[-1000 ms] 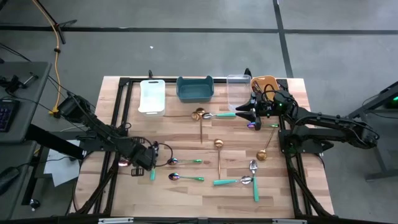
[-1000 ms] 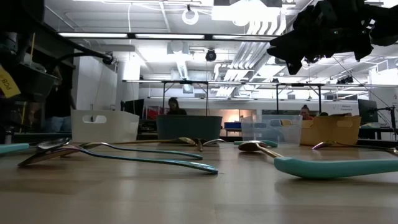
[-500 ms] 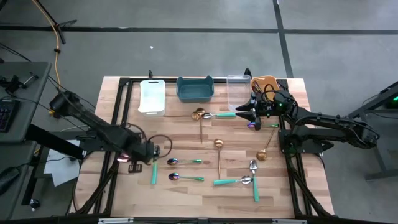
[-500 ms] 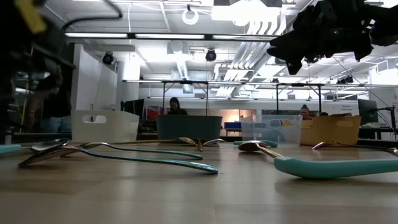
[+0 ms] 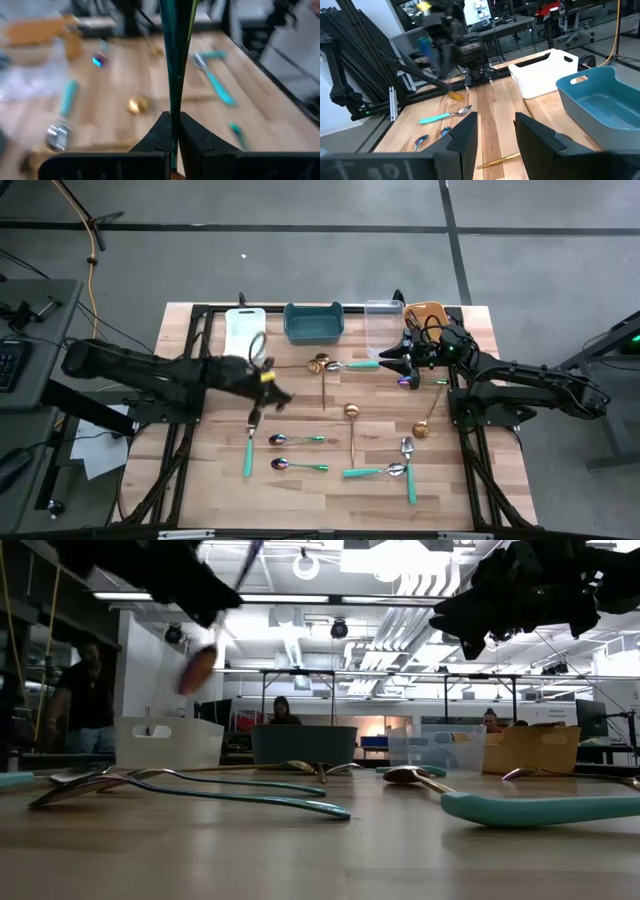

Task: Sort silverware by color (type)
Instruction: Put the green spoon into the white bin

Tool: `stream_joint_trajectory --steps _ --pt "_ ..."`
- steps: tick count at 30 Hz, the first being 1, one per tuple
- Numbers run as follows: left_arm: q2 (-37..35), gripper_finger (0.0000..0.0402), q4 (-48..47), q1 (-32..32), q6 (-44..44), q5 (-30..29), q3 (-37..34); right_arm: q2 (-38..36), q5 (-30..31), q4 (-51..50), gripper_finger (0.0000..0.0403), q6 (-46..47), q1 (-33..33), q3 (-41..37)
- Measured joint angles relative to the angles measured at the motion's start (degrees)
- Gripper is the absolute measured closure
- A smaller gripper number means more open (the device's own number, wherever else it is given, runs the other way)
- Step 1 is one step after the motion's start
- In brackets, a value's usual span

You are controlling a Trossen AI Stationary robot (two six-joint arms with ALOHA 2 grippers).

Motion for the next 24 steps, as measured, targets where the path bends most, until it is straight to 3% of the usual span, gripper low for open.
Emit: stream_joint_trajectory --steps 7,10,24 --pt "0.67 0.0396 35.39 13.85 -1.78 6.11 -12.71 -0.01 5.47 2.15 0.0277 0.92 2.4 0.0" --pt "0.61 0.0396 43.61 15.95 -2.53 6.53 -15.26 0.0 7.47 3.49 0.0277 -1.45 3.86 0.02" --pt "0.65 0.0396 45.78 16.49 -1.99 5.87 -15.87 -0.02 10.86 6.52 0.0277 -4.42 6.67 0.04"
